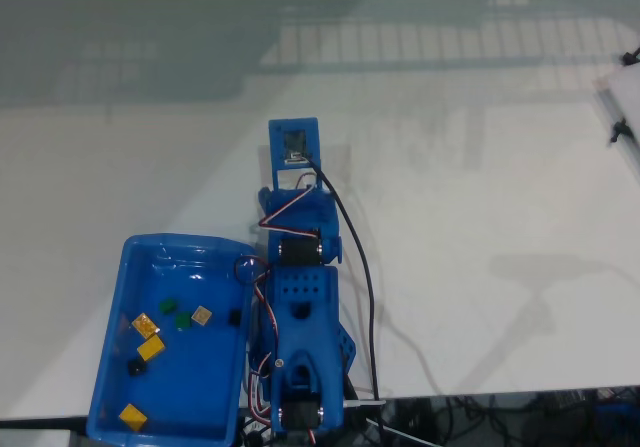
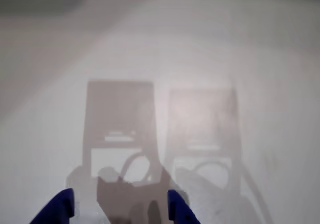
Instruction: Pick up all the lego then put into the bin
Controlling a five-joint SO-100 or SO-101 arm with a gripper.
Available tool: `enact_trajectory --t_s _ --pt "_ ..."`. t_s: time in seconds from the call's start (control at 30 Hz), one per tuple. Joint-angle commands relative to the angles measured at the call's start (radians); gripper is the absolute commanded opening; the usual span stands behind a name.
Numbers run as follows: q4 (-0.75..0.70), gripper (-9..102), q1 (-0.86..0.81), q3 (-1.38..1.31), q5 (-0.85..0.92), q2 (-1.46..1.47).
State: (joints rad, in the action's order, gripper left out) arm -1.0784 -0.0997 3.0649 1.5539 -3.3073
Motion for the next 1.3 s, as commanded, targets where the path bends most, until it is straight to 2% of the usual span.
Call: enact_trajectory --t_s 0.0,0.2,0.27,0.47,0.87,1.27 --pt "-0.072 22 -0.011 0.035 0.014 -0.017" --pt "-0.216 6 0.003 0.035 0.057 -0.018" --pt "-0.224 0 0.020 0.035 0.035 0.005" --pt "-0.221 0 0.020 0.035 0.063 0.078" --pt "-0.225 2 0.067 0.035 -0.158 -0.018" --pt "-0.225 2 0.069 0.035 -0.158 -0.018"
